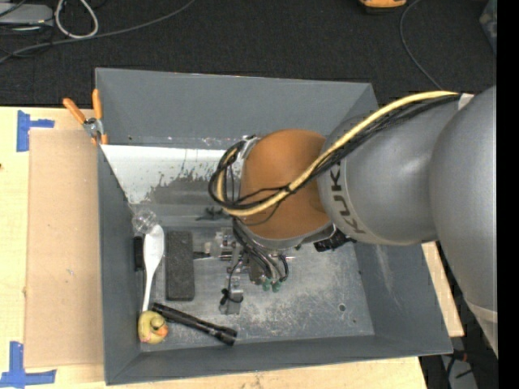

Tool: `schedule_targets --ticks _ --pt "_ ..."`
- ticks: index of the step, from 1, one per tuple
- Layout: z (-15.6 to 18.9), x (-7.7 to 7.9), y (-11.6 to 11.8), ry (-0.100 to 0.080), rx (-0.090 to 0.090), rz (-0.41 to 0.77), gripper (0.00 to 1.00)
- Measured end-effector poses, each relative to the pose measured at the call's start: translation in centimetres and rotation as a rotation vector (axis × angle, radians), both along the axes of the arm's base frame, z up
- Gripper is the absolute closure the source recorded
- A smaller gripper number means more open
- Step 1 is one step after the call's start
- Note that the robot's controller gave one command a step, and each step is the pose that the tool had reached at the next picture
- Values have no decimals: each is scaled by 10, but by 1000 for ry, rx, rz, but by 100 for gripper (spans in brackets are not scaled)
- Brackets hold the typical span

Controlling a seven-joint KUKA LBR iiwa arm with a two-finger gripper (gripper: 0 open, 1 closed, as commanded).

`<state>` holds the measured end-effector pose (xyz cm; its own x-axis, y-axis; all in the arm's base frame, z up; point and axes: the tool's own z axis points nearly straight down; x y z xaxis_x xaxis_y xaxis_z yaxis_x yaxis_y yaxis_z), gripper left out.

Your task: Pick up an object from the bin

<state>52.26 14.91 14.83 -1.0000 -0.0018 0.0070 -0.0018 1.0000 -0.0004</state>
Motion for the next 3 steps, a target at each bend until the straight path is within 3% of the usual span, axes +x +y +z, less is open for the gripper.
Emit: schedule_targets --ticks 1,2,3 --pt "2 2 -1 -4 1 -4 0" --pt "-65 39 -43 -6 1 137 0" --pt "-14 56 -49 -4 3 207 0"
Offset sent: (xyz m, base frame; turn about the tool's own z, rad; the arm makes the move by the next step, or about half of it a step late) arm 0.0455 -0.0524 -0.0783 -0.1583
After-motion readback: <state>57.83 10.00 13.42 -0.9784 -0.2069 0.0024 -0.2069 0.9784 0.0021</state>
